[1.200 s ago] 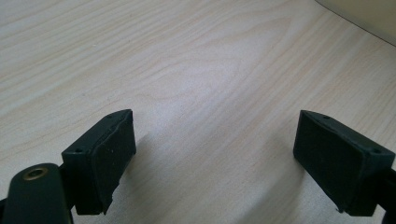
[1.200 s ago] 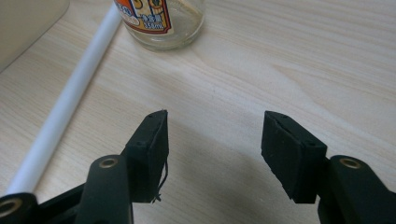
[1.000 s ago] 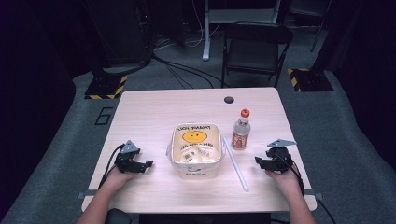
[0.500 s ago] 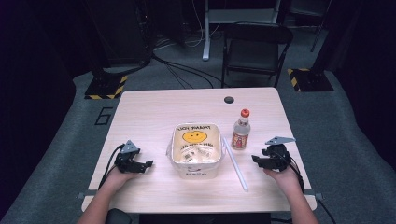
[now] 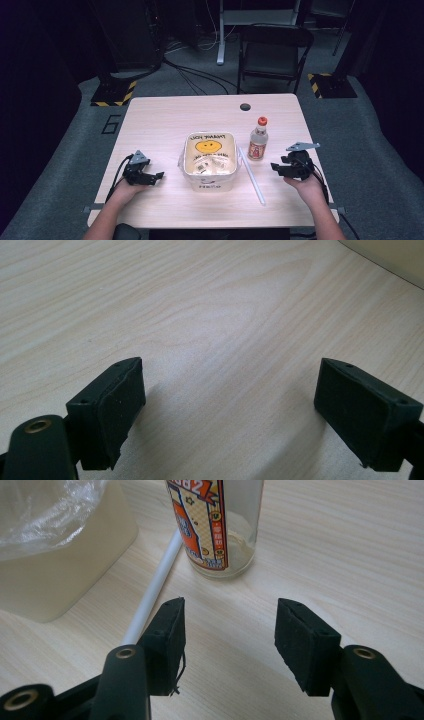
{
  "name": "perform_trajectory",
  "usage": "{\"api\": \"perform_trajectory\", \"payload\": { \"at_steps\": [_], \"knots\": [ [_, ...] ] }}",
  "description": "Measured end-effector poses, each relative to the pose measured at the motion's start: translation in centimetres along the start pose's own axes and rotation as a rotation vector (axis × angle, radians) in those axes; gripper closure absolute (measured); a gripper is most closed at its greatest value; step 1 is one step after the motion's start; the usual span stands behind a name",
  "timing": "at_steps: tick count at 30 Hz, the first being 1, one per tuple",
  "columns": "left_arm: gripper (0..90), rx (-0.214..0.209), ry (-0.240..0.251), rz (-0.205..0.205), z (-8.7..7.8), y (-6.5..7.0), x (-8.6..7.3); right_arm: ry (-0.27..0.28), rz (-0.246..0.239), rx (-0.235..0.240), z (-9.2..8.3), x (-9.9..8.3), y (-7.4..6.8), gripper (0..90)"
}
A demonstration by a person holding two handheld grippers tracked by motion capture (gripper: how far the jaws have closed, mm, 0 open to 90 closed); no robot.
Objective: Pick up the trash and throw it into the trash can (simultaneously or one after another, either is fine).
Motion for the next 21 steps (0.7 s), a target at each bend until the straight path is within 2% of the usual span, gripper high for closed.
{"api": "perform_trajectory", "payload": {
  "at_steps": [21],
  "knots": [
    [12.9,0.0,0.0,-0.001,0.0,0.0,0.0,0.02,-0.043,0.028,-1.1,3.7,-0.7,48.0]
  ]
}}
Point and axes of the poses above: each handheld gripper's, and its own axes: z roughly forward along the jaws, x roughly out of its top, y roughly to its right, the point moved 6 cm from there along z, roughly forward along the jaws, and after that the axes turned 13 degrees about y, right-handed, at the moved point
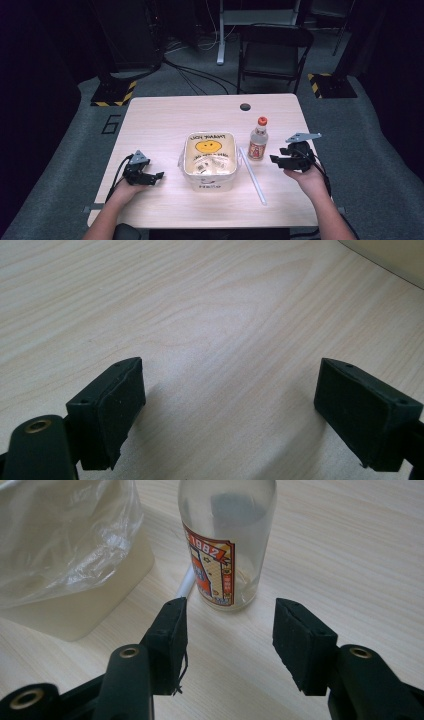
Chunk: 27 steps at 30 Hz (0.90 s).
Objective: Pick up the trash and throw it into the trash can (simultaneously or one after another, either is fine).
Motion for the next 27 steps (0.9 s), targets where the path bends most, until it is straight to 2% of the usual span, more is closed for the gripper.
{"api": "perform_trajectory", "payload": {
  "at_steps": [3,27],
  "knots": [
    [12.9,-0.001,0.0,0.001,0.0,0.0,0.0,0.004,-0.013,0.003,0.0,0.5,0.0,48.4],
    [12.8,-0.001,0.0,0.001,0.0,0.0,0.0,0.047,0.01,-0.002,0.1,4.6,-0.1,48.3]
  ]
}}
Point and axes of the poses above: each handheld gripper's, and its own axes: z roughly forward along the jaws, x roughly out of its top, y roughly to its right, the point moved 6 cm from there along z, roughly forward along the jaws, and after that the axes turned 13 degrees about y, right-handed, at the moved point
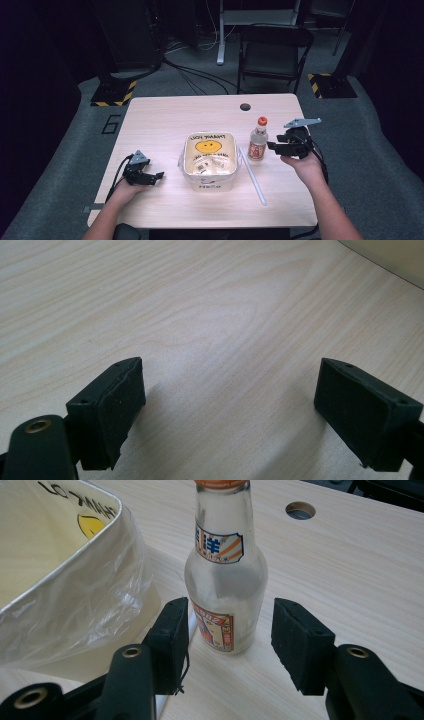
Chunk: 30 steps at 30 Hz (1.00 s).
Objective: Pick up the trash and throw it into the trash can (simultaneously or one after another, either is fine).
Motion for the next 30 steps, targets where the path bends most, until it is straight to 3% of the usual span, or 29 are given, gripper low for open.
{"api": "perform_trajectory", "payload": {
  "at_steps": [30],
  "knots": [
    [12.9,0.0,0.0,0.001,0.0,0.0,0.0,0.055,-0.021,-0.02,1.3,4.0,-0.2,45.1]
  ]
}}
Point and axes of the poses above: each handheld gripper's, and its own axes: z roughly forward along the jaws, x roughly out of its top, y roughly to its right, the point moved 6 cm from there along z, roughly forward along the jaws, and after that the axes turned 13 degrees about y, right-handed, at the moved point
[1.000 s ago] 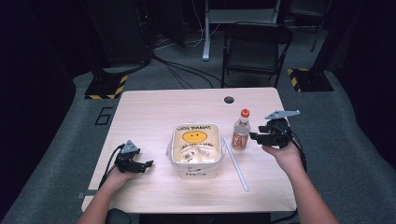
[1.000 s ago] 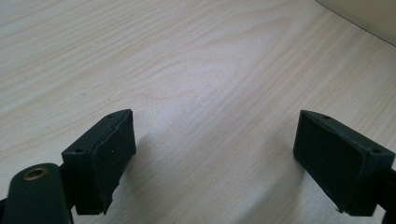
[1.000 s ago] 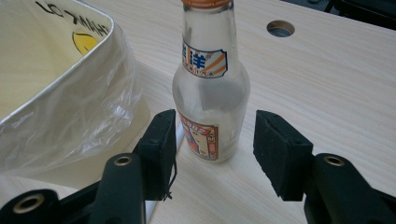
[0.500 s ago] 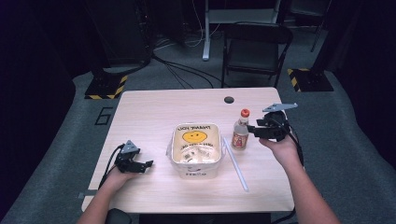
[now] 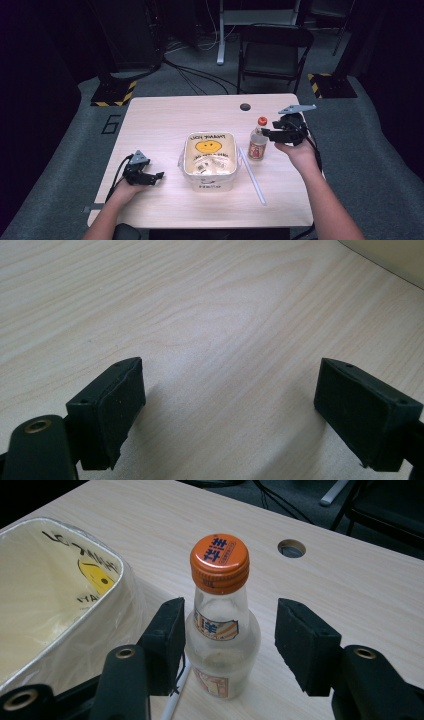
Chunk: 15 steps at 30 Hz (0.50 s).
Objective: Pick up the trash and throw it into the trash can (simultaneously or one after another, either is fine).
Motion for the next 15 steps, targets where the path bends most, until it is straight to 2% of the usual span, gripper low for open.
{"api": "perform_trajectory", "payload": {
  "at_steps": [15],
  "knots": [
    [12.8,0.0,0.0,-0.001,0.0,0.0,0.0,0.003,-0.005,-0.004,1.3,0.8,-0.2,45.1]
  ]
}}
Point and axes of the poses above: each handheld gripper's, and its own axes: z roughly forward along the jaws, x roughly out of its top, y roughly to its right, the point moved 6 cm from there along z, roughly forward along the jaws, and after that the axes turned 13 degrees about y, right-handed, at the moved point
